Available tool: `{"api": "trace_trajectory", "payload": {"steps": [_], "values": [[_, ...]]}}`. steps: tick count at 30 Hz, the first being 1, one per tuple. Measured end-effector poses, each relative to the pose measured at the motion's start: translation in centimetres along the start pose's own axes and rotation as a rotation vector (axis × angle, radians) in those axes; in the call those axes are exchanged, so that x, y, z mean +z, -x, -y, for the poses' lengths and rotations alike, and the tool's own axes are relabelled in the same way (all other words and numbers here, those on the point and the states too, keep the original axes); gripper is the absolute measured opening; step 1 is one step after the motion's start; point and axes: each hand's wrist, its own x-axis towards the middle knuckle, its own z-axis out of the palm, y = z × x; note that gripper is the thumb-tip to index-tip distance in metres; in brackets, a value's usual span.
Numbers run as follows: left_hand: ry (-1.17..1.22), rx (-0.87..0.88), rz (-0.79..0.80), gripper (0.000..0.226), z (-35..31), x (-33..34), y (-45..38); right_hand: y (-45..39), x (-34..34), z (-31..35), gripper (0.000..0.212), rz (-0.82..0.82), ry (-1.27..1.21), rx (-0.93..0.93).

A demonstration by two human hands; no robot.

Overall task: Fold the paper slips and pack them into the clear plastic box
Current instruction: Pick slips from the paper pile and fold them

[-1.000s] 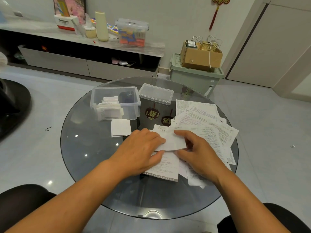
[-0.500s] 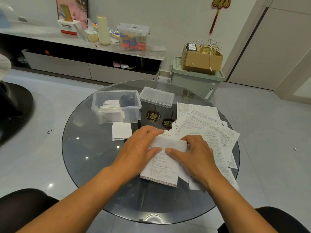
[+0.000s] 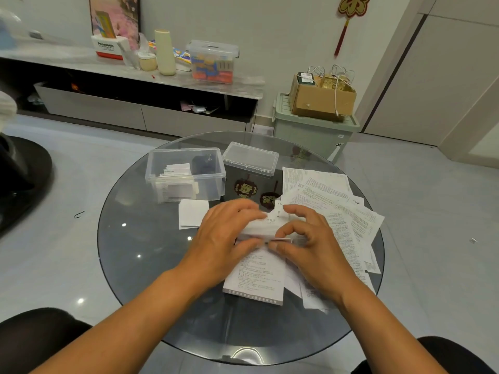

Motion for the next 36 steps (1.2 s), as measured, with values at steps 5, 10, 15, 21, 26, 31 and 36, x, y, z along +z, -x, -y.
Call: {"api": "trace_trajectory", "payload": {"steps": [5,10,15,21,26,31,36], "values": [[-0.073,-0.024,-0.004,0.083,-0.4,-0.4,0.3,0.2,0.2,-0.2,0.008,0.056,0.031,-0.035],[-0.023,-0.106,0.233,0.085,0.0,-1.4,0.4,0.2,-0.4,-0.6,0.011,0.205,0.166,-0.073],[-0.059,-0.265,0.46,0.096,0.9,-1.8,0.9,0.6,-1.0,-0.6,0.012,0.283,0.188,-0.074],[-0.072,-0.267,0.579,0.102,1.2,-3.2,0.3,0.9,-1.2,0.1,0.024,0.338,0.249,-0.045],[-0.125,-0.215,0.628,0.089,0.6,-3.8,0.2,1.1,-1.0,0.4,0.031,0.378,0.282,-0.028],[-0.092,-0.25,0.591,0.08,0.8,-3.9,0.4,1.2,-0.7,0.7,0.044,0.409,0.272,-0.023],[0.104,-0.403,0.479,0.088,0.1,-3.2,0.4,1.0,-0.8,0.6,0.043,0.342,0.3,-0.027]]}}
